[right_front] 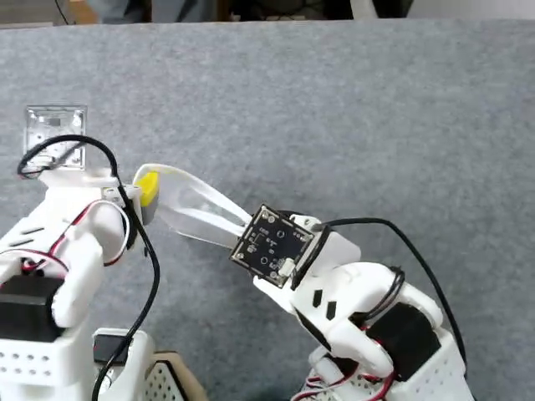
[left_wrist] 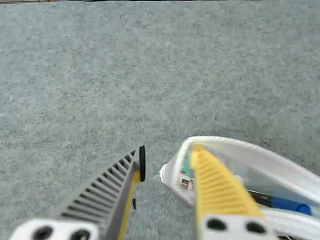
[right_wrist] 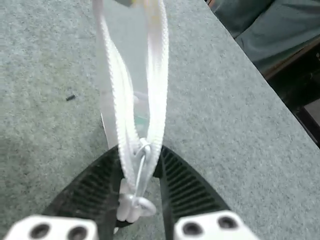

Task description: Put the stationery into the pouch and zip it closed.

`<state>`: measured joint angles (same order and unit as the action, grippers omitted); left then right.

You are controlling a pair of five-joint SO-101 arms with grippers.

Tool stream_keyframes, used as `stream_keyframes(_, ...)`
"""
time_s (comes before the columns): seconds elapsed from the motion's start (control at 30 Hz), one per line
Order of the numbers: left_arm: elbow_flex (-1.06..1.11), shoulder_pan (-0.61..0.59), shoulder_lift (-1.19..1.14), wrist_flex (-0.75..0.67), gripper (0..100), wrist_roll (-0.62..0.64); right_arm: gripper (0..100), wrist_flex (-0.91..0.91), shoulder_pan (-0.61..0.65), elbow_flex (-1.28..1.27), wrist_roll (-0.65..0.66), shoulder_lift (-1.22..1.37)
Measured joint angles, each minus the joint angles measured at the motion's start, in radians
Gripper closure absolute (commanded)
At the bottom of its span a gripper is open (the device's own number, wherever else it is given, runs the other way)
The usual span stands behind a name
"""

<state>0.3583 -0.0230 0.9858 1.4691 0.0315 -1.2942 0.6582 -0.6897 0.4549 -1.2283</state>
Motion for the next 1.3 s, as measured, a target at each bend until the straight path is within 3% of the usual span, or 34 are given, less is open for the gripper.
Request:
stream_keyframes(0.3, 0.0, 0.052, 0.0, 0.0, 97, 0.0, 97.4, 0.006, 0.006, 0.003, 0.002, 0.0)
stream_keyframes(0.5, 0.0, 0.049, 0.0, 0.0, 97, 0.0, 83.0, -0.037, 0.005, 0.1, 0.002, -0.002)
stream_keyframes(0.9, 0.0, 0.049, -0.002, 0.0, 97, 0.0, 82.5, -0.236, 0.072, 0.362, 0.002, -0.014)
stream_keyframes(1.1, 0.0, 0.049, -0.002, 0.0, 97, 0.0, 82.8, -0.315, 0.077, 0.336, -0.035, -0.025)
stream_keyframes(1.3, 0.0, 0.049, -0.002, 0.0, 97, 0.0, 82.8, -0.216, 0.077, 0.124, -0.046, -0.078)
